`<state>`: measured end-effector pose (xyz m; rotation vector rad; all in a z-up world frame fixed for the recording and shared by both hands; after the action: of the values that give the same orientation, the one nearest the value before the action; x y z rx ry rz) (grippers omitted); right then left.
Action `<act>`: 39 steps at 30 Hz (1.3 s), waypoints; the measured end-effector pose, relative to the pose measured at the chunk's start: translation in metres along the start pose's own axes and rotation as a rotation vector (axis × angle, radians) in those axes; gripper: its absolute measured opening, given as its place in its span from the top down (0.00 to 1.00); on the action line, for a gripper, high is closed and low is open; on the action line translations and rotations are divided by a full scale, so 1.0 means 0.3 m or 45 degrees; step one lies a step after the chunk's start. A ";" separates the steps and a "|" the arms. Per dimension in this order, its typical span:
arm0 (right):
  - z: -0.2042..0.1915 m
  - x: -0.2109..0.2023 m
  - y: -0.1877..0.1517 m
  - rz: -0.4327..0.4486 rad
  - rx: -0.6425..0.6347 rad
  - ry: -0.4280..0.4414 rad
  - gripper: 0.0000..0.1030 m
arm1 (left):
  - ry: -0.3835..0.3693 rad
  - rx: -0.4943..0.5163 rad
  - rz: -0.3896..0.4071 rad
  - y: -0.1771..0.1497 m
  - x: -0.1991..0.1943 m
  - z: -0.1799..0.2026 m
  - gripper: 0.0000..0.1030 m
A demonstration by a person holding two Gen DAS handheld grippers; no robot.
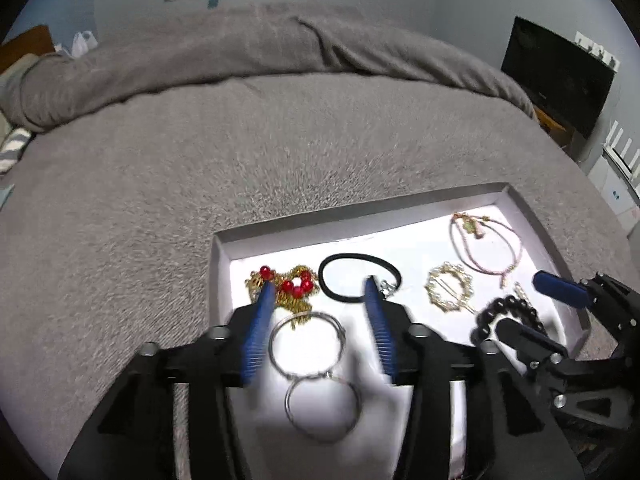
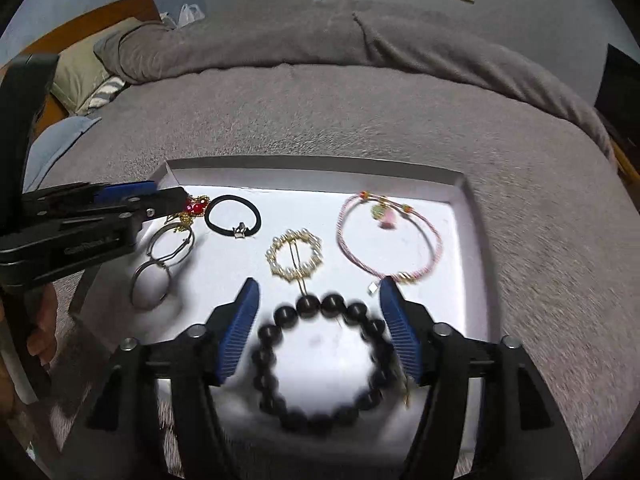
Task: Organize jewelry
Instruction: 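Withdraw both tools from the tray toward the last bracelets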
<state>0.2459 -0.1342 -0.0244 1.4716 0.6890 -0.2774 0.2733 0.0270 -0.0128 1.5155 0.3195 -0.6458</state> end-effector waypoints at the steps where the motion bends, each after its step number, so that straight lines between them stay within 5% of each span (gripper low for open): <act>1: 0.004 -0.024 -0.005 0.015 -0.001 -0.006 0.36 | 0.007 0.012 0.021 -0.005 -0.030 0.007 0.43; 16: 0.058 -0.370 -0.111 0.199 0.087 -0.119 0.09 | 0.050 0.070 0.214 -0.063 -0.356 0.099 0.16; 25: 0.086 -0.479 -0.178 0.223 0.148 -0.143 0.05 | 0.083 0.061 0.281 -0.126 -0.511 0.108 0.09; 39: 0.087 -0.587 -0.277 0.238 0.067 -0.170 0.05 | 0.125 0.045 0.230 -0.292 -0.571 0.100 0.07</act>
<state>0.0677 -0.2098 0.0085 1.5414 0.4364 -0.2484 0.0808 0.0364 0.0159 1.5918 0.2433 -0.4374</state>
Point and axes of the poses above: each gripper's, at about its wrist camera, not at the fingertips, and x roughly the way its jaws point, z to its right, y to its top, the point moved 4 cm from there along x, roughly the way its jaws point, and after that the axes turned 14 degrees about z, right-handed, at the moved point
